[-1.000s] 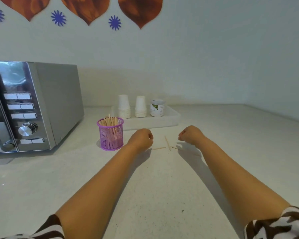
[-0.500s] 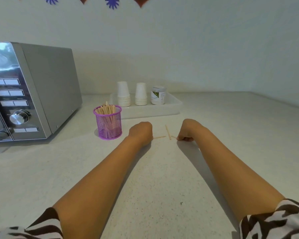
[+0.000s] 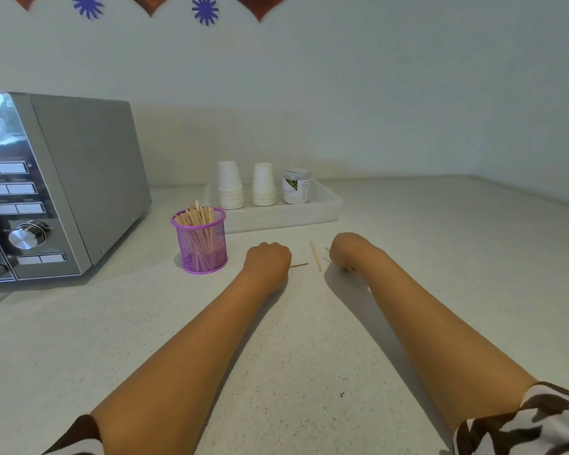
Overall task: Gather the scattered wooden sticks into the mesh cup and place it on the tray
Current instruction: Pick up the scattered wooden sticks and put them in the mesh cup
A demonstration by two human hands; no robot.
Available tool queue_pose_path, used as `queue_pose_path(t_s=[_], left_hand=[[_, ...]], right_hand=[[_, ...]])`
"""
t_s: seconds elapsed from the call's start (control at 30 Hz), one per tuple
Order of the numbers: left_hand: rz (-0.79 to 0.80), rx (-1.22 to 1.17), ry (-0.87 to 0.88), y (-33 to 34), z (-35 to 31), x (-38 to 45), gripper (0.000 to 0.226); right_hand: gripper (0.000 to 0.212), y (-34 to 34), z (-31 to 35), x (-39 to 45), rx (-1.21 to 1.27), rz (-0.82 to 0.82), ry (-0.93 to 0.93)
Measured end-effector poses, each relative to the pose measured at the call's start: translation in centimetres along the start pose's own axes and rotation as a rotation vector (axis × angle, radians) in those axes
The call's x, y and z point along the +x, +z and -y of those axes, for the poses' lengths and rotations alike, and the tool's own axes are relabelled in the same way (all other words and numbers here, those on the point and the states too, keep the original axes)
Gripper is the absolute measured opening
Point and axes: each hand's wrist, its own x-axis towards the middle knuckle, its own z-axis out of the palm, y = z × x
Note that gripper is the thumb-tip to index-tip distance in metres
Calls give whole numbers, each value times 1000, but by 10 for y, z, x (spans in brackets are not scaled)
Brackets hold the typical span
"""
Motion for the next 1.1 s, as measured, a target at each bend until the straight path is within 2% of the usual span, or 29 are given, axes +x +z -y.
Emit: queue_pose_path(t_s=[0.1, 0.17, 0.23, 0.3, 0.37, 0.43, 0.53, 0.6, 0.7, 0.83, 0.9, 0.93, 1.0, 1.1], left_hand=[[-24, -35, -21, 1, 0, -2, 19], [-45, -89, -41, 1, 1, -3, 18], [-61, -161, -69, -2, 3, -4, 17], [-61, -244, -94, -5, 4, -3, 17], [-46, -335, -120, -7, 4, -3, 19], [-42, -417, -148, -9, 4, -3, 22], [-53, -537, -201, -10, 6, -1, 25], [-58, -610, -229, -11, 7, 2, 22], [-56, -677, -262, -12, 8, 3, 24], [-60, -727, -288, -14, 8, 4, 28], [-62, -792, -302, -15, 9, 5, 29], [-63, -834, -311, -15, 10, 4, 29], [-70, -956, -350, -16, 11, 4, 30], [-25, -1291, -462, -20, 11, 3, 32]], right_hand=[[39, -3, 0, -1, 132, 36, 30], [41, 1, -1, 5, 161, -44, -33], [31, 4, 0, 7, 200, -78, -76], [12, 11, 1, 9, 233, -170, -65], [30, 19, 6, 5, 248, -210, -61], [34, 24, 9, 3, 217, -229, -78], [10, 25, 10, 3, 172, -243, -19], [30, 22, 11, 3, 148, -272, 16], [34, 19, 12, 2, 79, -230, 29], [12, 24, 13, 0, -74, -114, -21], [12, 25, 13, -1, -103, -102, -19], [12, 24, 13, -1, -90, -112, -16], [28, 17, 14, 1, 38, -148, 12], [35, 8, 16, 3, 332, -185, -40]])
